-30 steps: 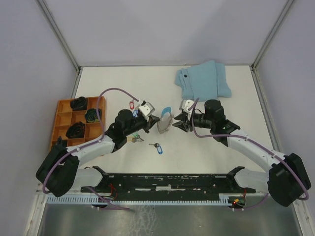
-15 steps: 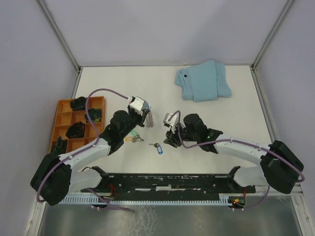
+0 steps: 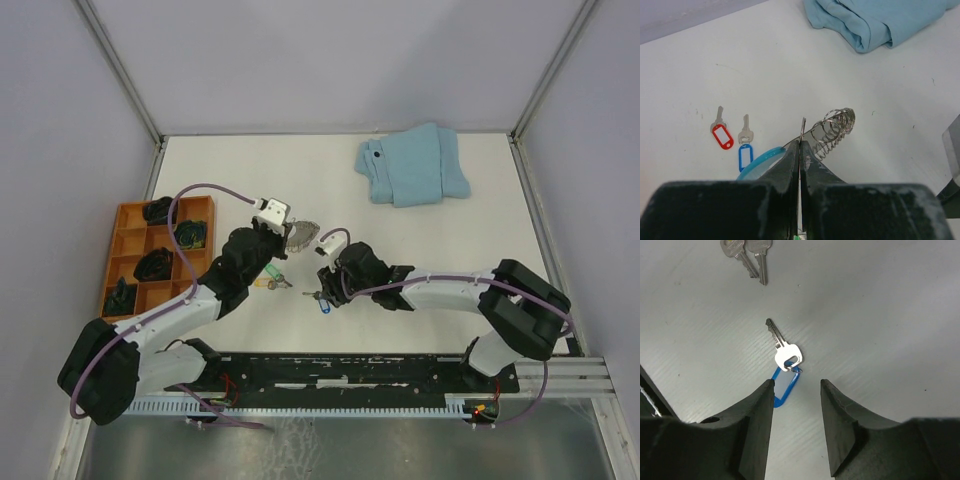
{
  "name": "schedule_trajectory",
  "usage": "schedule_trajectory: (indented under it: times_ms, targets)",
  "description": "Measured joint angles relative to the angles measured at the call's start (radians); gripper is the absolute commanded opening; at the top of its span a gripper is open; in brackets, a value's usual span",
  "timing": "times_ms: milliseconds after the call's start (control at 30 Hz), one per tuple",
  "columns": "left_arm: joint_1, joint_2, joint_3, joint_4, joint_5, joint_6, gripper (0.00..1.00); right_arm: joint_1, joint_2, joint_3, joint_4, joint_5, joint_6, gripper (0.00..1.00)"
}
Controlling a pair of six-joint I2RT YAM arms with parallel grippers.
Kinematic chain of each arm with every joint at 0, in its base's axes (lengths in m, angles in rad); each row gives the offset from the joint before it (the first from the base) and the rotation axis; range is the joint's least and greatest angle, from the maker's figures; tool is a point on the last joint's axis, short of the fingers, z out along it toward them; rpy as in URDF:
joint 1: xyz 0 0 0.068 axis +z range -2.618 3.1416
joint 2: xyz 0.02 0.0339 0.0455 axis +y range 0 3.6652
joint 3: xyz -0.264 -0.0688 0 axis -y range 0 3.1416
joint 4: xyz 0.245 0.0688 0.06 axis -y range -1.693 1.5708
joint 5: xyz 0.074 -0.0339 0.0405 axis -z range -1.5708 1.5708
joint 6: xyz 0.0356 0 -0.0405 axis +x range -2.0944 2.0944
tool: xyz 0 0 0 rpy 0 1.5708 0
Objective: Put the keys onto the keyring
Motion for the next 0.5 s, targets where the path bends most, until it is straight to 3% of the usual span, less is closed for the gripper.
schedule_trajectory:
  times_ms: [300, 500]
  targets:
    - [0.000, -0.013, -0.011, -0.006, -0.006, 0.000, 0.03, 0.133, 0.121, 0.049, 0.022, 0.229, 0.105, 0.54]
    - [0.000, -0.014, -0.014, -0.006, -0.004, 0.000, 0.03, 0.160, 0.150, 0.071, -0.020, 0.334, 0.109, 0.49]
